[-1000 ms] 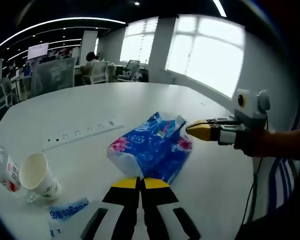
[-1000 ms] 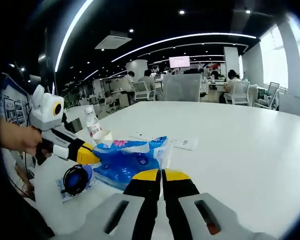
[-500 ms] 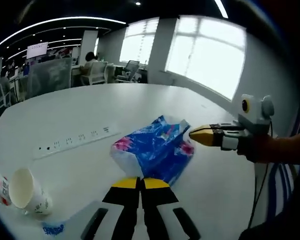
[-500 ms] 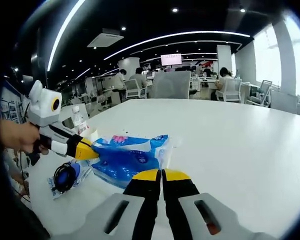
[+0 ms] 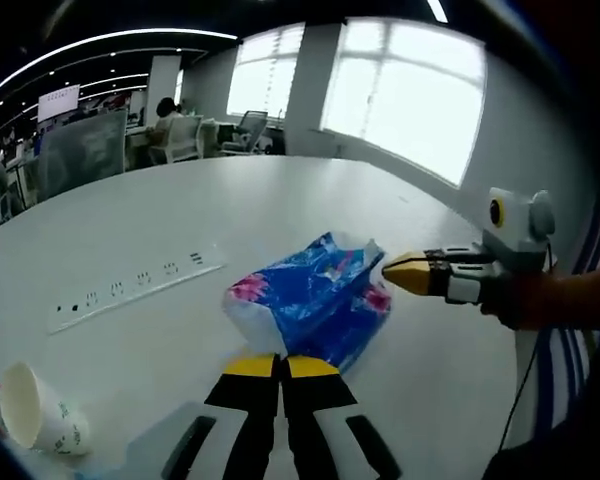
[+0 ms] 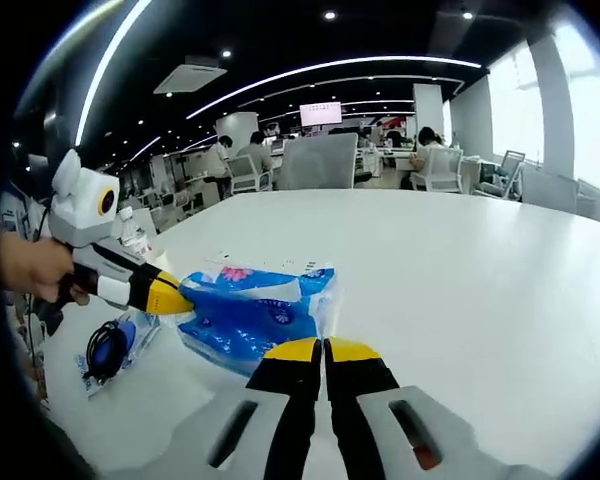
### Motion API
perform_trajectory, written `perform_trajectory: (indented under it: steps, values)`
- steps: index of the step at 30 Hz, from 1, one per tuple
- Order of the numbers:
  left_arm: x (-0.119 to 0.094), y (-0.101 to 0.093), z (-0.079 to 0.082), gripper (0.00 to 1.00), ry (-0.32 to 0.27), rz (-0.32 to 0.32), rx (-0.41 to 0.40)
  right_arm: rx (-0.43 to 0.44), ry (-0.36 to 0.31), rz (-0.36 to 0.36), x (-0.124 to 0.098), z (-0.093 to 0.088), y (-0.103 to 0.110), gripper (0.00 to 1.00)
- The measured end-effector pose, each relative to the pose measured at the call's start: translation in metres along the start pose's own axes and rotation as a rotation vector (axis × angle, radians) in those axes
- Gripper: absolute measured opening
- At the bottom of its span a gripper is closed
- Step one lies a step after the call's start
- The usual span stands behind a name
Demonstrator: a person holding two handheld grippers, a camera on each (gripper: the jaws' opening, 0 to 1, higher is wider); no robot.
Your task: Arrange the tabletop items into an orderly group along one side of the table until the central work area is clear of visible clutter.
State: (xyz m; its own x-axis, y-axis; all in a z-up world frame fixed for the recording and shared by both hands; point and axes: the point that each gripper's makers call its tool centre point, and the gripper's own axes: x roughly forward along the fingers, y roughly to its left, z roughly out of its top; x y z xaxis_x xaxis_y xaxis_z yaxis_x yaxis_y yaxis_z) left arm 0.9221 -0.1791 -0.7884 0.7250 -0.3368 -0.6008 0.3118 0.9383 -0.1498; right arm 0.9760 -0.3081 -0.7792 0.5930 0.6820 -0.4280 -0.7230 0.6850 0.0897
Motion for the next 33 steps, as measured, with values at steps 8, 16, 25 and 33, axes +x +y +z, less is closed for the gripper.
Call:
perform_trajectory:
  steps: [8, 16, 25, 33]
  values:
    - [0.042, -0.004, -0.005, 0.0, 0.034, -0.033, -0.004, 0.037, 0.021, -0.097, 0.008, -0.024, -0.031, 0.0]
    - [0.058, -0.004, -0.006, 0.0, 0.035, -0.042, -0.003, 0.048, 0.037, -0.107, 0.014, -0.033, -0.042, 0.0]
    - [0.072, -0.009, -0.011, 0.0, 0.045, -0.056, 0.0, 0.04, 0.072, -0.127, 0.02, -0.045, -0.055, 0.0]
    - [0.082, -0.009, -0.015, 0.0, 0.06, -0.061, 0.0, 0.04, 0.097, -0.124, 0.025, -0.057, -0.061, 0.0]
